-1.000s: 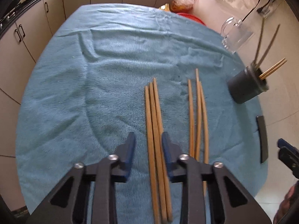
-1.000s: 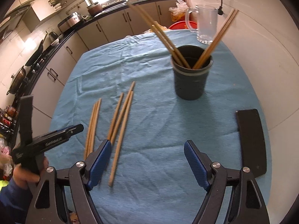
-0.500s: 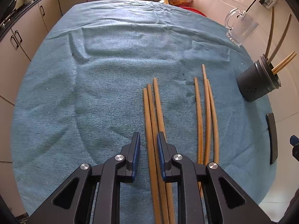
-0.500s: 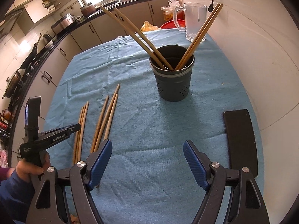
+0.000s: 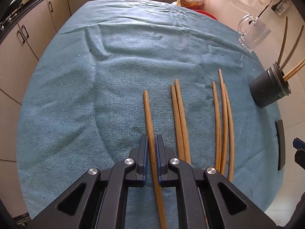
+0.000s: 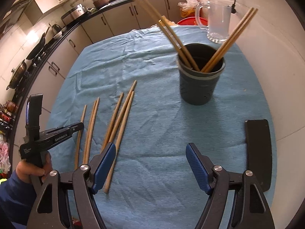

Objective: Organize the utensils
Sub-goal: 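Close the left tool on a chopstick while the right tool grasps another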

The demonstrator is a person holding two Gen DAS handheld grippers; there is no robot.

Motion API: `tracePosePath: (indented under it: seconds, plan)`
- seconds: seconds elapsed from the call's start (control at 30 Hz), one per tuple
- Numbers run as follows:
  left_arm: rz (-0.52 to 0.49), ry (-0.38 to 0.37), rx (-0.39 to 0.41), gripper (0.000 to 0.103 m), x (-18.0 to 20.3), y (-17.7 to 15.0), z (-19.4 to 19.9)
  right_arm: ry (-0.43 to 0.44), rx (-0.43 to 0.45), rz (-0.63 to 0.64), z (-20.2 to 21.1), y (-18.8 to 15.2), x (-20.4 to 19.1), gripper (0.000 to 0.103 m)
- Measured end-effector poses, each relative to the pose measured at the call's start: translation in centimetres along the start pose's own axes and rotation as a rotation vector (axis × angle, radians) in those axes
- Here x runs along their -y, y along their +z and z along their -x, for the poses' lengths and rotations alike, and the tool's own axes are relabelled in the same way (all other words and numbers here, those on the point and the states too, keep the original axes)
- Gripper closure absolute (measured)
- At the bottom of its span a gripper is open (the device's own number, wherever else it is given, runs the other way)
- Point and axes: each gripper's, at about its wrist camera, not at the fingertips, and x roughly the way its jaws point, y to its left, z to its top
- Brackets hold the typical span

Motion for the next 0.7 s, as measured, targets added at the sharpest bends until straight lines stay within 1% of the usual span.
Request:
tracePosePath:
  seconds: [0.07,0.1,0.17,0.23,0.3,0.33,0.5,0.53,0.6,0.7]
  plan:
    - [-0.005,0.014,-0.001,0.096,0.3,-0.1,0.1,0.016,-0.018,0.014,-0.6,0.2,-0.6,0.026]
    - [0.0,0.016,-0.003,0.096,0.2,-0.1,0.1,0.027,-0.027,0.017,-0.8,0.2,-0.8,0.03]
    - [0.013,0.025,-0.011,0.097,-0.2,-0.3,0.3,0.073,-0.069,0.001,-1.9,0.7,-1.0,0.036]
    - [0.019,0.028,-0.017,0.097,-0.6,-0.5,0.5,0.107,-0.103,-0.029,-3.0,1.2,-1.0,0.053]
    - [0.026,0.026,-0.02,0.097,-1.2,-0.7,0.7,0.116,-0.124,-0.043,-4.0,1.6,-1.4,0.057]
    - [0.028,0.026,-0.022,0.097,-1.4,-0.7,0.7,0.117,-0.131,-0.044,-4.6,1.9,-1.7,0.06]
    - [0.029,0.01,-0.025,0.096,-2.0,-1.0,0.9,0.101,-0.159,-0.014,-7.4,3.6,-4.1,0.062]
    - [0.029,0.007,-0.026,0.096,-2.0,-1.0,0.9,0.101,-0.171,-0.015,-8.2,3.9,-4.4,0.069]
    - [0.026,0.004,-0.029,0.096,-2.1,-1.0,0.9,0.087,-0.194,-0.022,-9.6,4.5,-4.8,0.076]
    - [0.024,0.0,-0.032,0.096,-2.1,-0.9,0.9,0.071,-0.224,-0.042,-11.5,5.4,-4.9,0.077]
